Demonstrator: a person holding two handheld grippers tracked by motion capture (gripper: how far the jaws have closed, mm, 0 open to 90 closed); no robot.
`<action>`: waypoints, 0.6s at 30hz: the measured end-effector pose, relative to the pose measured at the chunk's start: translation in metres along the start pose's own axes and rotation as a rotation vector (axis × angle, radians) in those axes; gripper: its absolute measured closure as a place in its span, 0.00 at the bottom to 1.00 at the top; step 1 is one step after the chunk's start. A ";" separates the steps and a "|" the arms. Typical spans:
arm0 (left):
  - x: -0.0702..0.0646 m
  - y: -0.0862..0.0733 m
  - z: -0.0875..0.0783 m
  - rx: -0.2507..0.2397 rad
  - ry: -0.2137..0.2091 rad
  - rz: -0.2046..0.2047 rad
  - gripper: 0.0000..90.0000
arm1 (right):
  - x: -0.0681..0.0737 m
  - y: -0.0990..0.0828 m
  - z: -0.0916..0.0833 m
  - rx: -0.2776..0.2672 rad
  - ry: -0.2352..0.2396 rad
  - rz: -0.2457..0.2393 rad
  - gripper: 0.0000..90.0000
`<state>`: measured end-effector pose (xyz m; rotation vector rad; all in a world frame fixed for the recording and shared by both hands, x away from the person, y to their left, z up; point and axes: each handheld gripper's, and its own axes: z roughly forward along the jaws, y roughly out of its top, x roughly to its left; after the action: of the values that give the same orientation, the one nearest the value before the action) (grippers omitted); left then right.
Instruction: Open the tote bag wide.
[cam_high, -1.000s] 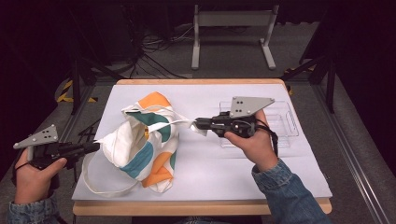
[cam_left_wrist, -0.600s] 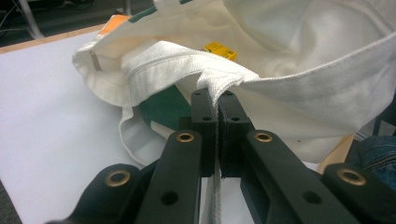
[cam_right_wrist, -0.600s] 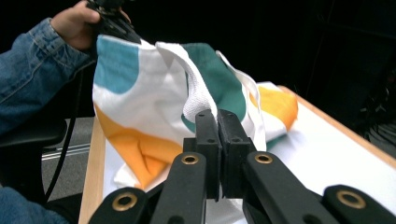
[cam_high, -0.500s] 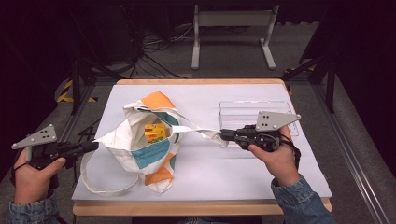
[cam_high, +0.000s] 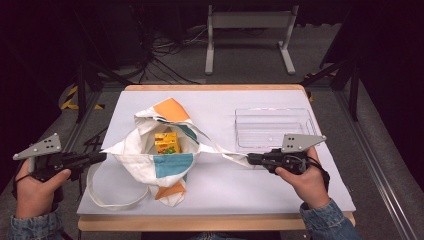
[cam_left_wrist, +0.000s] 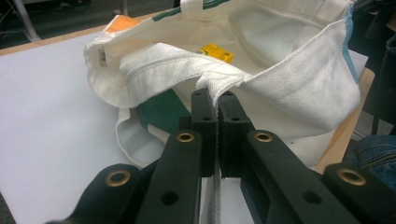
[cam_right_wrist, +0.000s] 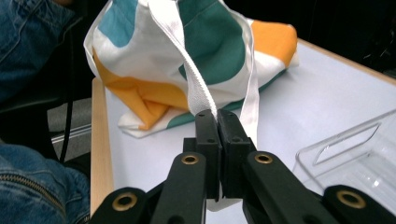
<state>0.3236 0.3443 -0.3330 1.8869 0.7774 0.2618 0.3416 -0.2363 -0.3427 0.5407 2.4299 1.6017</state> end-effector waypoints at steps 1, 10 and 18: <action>0.000 0.000 0.000 0.000 0.000 0.000 0.97 | 0.000 0.000 0.000 0.000 0.000 0.000 0.97; -0.005 0.002 0.004 0.012 -0.017 0.013 0.97 | -0.001 -0.018 0.013 0.108 0.038 0.043 0.97; -0.010 0.006 0.008 0.012 -0.029 0.039 0.97 | 0.001 -0.015 0.020 0.123 0.083 0.049 0.88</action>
<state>0.3225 0.3310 -0.3301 1.9146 0.7243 0.2537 0.3444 -0.2242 -0.3647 0.5684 2.6096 1.5291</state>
